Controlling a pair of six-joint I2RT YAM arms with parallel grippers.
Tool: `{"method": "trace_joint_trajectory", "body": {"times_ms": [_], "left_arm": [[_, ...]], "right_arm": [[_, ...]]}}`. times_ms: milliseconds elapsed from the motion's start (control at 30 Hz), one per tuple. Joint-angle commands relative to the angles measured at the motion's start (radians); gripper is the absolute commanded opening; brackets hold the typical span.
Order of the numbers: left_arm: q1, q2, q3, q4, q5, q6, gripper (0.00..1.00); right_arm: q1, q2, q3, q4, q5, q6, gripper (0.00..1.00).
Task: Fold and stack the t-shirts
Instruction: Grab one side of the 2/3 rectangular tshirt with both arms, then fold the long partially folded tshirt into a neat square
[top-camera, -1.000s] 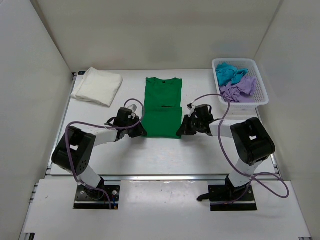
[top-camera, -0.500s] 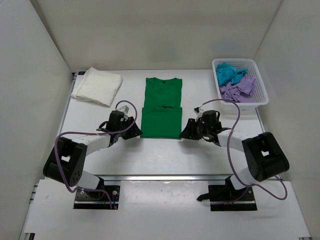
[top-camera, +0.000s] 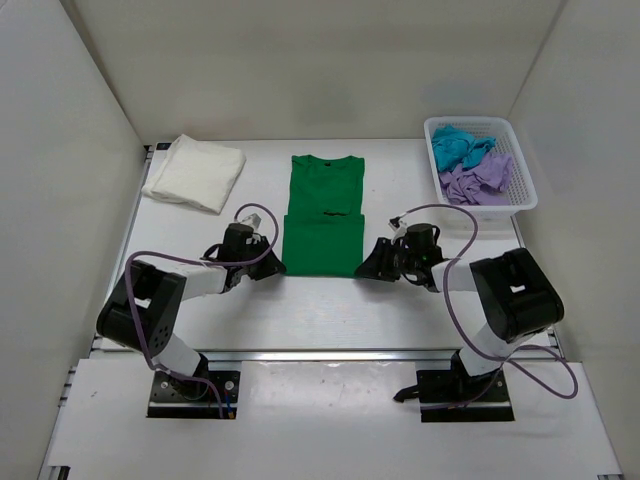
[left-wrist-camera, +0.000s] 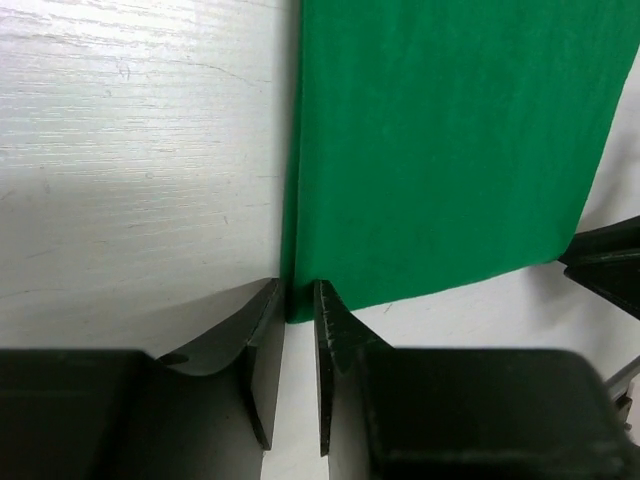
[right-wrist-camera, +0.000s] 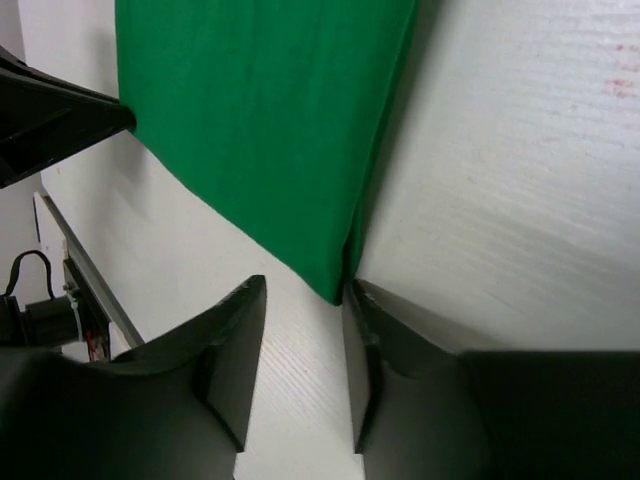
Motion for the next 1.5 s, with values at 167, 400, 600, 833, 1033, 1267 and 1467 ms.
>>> {"method": "trace_joint_trajectory", "body": {"times_ms": [167,400,600,833,1033,1267,1467], "left_arm": [[-0.023,0.033,0.025,-0.013,-0.026,0.003,0.18],[-0.045,-0.092,-0.007,-0.117,-0.026,0.055,0.0],[-0.124,-0.342,-0.15,-0.311,0.008,0.081,0.0],[-0.085,-0.793,-0.144,-0.574,0.05,-0.009,0.0],[-0.028,-0.584,0.1,-0.518,-0.023,0.061,0.0],[-0.013,-0.173,0.423,-0.41,-0.086,0.086,0.0],[0.001,0.105,0.68,-0.421,-0.118,0.086,0.0]], "right_arm": [[0.006,0.078,0.028,0.051,0.019,0.042,0.06],[0.049,-0.054,-0.058,-0.011,0.058,0.004,0.0],[0.189,-0.337,-0.231,-0.133,0.156,0.047,0.0],[0.403,-0.645,-0.135,-0.48,0.337,0.071,0.0],[0.175,-0.463,0.16,-0.488,0.254,-0.102,0.0],[0.003,-0.102,0.461,-0.434,0.203,-0.177,0.01],[-0.053,0.074,0.6,-0.405,0.177,-0.176,0.0]]}}
